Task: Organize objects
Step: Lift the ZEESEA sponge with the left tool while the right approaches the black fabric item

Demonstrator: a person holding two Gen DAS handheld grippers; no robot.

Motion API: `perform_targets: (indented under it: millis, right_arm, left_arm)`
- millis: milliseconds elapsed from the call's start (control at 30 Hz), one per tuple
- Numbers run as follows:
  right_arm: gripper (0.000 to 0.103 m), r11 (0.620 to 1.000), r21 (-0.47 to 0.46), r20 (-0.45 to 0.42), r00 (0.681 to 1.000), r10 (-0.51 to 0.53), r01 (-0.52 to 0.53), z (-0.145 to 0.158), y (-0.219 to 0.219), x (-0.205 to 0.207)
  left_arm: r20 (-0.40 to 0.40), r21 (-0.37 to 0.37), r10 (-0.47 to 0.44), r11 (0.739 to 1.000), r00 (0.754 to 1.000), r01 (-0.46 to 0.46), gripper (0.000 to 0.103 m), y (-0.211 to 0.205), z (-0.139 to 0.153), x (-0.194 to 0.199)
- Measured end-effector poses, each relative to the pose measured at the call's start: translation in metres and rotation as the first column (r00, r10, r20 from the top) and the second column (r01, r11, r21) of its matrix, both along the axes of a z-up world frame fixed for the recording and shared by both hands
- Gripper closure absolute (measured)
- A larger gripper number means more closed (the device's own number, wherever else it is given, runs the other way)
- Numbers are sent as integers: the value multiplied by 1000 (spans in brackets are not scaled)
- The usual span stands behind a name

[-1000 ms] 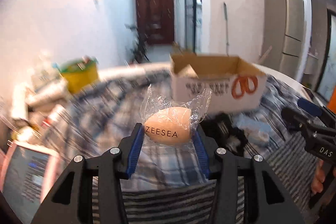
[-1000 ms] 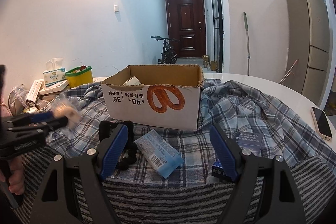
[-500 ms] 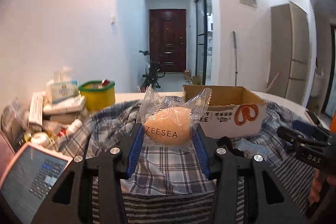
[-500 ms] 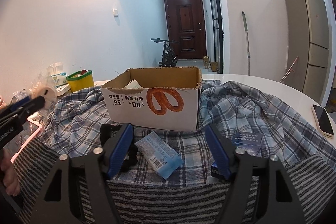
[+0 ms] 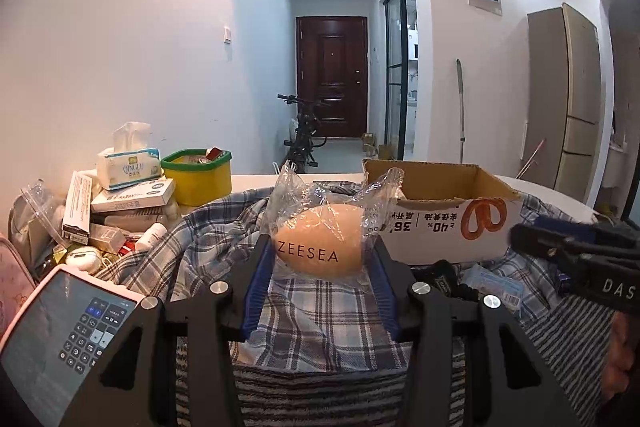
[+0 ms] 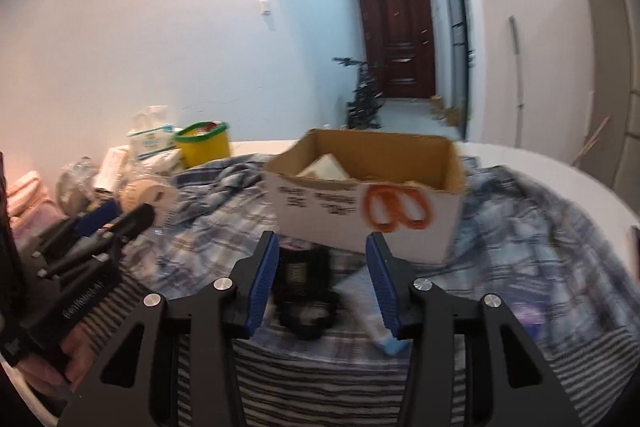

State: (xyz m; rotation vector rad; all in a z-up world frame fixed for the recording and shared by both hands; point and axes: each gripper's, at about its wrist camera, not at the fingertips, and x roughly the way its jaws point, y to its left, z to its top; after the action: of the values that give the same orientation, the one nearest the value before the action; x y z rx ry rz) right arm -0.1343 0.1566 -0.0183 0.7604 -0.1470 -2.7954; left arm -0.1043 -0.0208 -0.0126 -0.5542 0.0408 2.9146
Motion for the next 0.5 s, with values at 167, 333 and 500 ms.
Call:
perform_targets:
  millis: [167, 333, 500]
  right_arm:
    - [46, 999, 40, 9, 1000, 24, -25, 7, -22, -16]
    - [45, 996, 71, 59, 997, 41, -45, -10, -34, -33]
    - [45, 997, 72, 128, 992, 14, -23, -37, -32, -49]
  left_arm:
    - [22, 24, 1, 1000, 1000, -2, 54, -5, -1, -4]
    - [19, 4, 16, 1000, 1000, -16, 54, 0, -2, -2]
    - [24, -1, 9, 1000, 1000, -9, 54, 2, -3, -3]
